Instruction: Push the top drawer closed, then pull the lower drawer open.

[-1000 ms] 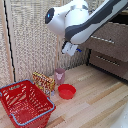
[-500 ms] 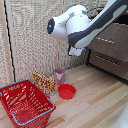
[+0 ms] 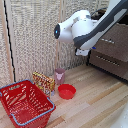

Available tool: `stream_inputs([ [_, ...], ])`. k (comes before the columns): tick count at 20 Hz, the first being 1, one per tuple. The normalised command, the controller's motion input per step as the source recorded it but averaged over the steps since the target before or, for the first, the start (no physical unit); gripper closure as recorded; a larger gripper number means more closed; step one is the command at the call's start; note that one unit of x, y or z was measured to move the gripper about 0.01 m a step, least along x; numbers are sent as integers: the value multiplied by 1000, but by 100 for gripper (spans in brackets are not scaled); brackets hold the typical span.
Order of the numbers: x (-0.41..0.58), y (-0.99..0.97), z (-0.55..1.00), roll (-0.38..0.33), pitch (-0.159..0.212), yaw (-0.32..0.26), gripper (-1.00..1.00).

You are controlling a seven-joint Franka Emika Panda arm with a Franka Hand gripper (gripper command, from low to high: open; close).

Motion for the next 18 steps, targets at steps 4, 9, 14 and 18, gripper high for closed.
stream_inputs([
  [4, 0, -409, 160, -82, 0, 36, -100],
  [9, 0, -298, 102, -42, 0, 37, 100],
  [14, 0, -74, 115, 0, 0, 1, 100],
  [18, 18, -65, 175, 0, 0, 0, 100],
])
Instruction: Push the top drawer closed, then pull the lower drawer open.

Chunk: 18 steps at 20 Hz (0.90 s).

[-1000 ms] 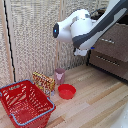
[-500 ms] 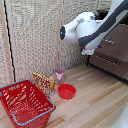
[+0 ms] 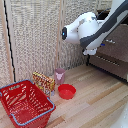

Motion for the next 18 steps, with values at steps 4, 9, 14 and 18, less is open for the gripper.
stream_inputs([
  [4, 34, -269, 185, 0, 0, 0, 100],
  [9, 139, -708, 297, 0, 0, 9, 100],
  [14, 156, -833, 373, 0, 0, 9, 100],
  [18, 91, -786, 435, -16, 0, 1, 100],
])
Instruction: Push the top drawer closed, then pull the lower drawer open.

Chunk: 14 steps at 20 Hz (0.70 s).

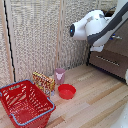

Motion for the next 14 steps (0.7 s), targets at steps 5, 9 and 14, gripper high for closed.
stream_inputs([
  [5, 25, -804, 418, -38, 0, 0, 100],
  [9, 3, -875, 342, -12, 0, 0, 100],
  [14, 0, -948, 271, -2, -1, 0, 100],
])
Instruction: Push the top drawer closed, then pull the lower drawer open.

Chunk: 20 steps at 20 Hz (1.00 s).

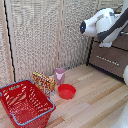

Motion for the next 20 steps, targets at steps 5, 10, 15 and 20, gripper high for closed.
stream_inputs([
  [5, -10, -523, 215, -27, -33, 0, -100],
  [10, -46, -31, 219, 0, -27, -2, -100],
  [15, 2, 127, 204, -1, -16, -29, -100],
  [20, 0, 487, 33, -48, -28, -59, -100],
])
